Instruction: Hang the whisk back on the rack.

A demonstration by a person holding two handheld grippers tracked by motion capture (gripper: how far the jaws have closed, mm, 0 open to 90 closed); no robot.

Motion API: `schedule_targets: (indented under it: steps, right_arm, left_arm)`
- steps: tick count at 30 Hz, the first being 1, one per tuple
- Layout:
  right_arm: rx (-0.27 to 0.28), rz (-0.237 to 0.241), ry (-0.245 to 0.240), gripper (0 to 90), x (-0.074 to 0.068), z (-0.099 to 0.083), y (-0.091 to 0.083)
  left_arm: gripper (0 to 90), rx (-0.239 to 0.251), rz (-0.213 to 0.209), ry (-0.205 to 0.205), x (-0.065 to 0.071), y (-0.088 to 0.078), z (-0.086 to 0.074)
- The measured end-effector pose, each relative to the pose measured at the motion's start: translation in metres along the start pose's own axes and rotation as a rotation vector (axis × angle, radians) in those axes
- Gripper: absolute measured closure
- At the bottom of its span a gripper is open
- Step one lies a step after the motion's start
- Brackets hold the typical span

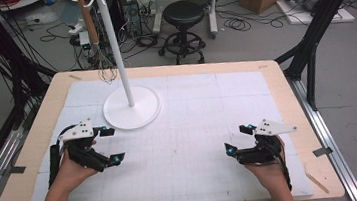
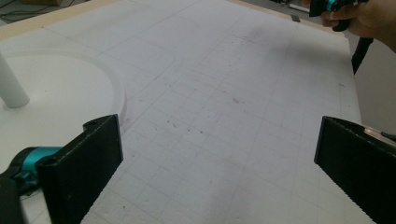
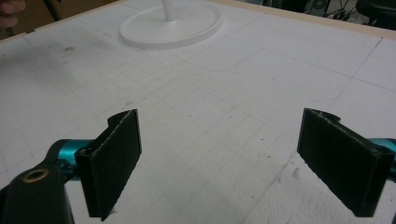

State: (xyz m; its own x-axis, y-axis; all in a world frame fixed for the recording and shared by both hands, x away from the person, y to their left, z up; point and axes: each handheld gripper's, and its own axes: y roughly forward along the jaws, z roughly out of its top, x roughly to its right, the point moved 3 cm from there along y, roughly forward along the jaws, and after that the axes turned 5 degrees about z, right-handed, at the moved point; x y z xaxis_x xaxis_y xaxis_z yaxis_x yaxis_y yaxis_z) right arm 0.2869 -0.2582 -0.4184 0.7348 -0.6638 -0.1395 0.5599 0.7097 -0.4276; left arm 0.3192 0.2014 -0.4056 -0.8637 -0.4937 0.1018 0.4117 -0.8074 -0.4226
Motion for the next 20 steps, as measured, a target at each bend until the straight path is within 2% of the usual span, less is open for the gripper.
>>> schedule_targets:
  steps: [20]
  right_arm:
    - [-0.017,-0.004,0.000,12.5,0.0014,-0.0022,0.0032]
  left_arm:
    - [1.6,-0.004,-0.006,-0.007,-0.0018,0.0005,-0.0012]
